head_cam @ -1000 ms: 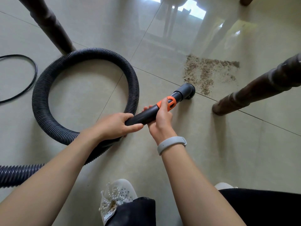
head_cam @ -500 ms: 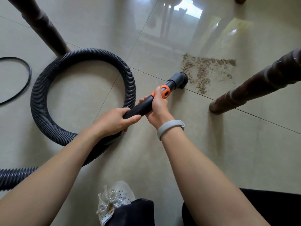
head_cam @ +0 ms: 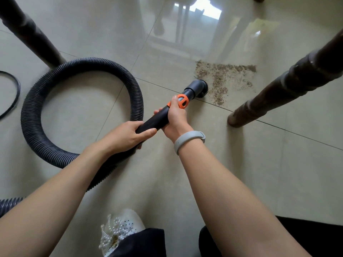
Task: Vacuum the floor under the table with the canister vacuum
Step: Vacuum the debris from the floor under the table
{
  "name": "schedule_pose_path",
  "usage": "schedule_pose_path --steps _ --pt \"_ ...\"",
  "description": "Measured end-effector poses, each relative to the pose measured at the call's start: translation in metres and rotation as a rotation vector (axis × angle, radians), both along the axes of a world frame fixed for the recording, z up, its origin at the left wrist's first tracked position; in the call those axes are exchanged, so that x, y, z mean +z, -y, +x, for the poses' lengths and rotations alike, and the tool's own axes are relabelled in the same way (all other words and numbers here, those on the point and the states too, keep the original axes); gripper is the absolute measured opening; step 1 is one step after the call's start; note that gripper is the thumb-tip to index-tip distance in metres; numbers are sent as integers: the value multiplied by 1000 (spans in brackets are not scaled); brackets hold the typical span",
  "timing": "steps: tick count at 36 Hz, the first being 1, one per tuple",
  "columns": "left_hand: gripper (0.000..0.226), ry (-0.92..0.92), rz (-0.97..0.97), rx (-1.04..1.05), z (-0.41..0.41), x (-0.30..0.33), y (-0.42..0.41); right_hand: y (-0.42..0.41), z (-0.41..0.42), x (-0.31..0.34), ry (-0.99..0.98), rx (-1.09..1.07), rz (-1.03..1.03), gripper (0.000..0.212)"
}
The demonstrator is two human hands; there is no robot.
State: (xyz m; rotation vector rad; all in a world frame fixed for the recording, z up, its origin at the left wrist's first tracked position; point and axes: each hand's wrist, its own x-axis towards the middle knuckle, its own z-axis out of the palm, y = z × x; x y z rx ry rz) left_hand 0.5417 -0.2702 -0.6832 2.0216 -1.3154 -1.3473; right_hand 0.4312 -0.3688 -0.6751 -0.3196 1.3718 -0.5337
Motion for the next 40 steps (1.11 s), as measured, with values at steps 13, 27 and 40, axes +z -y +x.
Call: schedule_pose_path --steps 13,27,40 --pt "39 13 27 -91 -20 -3 2 -8 -31 -4 -7 -82 -6 33" --pt "41 115 44 -190 -34 -5 14 -4 -53 -5 -8 -160 -8 33" --pt "37 196 -5 -183 -44 -10 22 7 -61 -6 16 -134 -30 33"
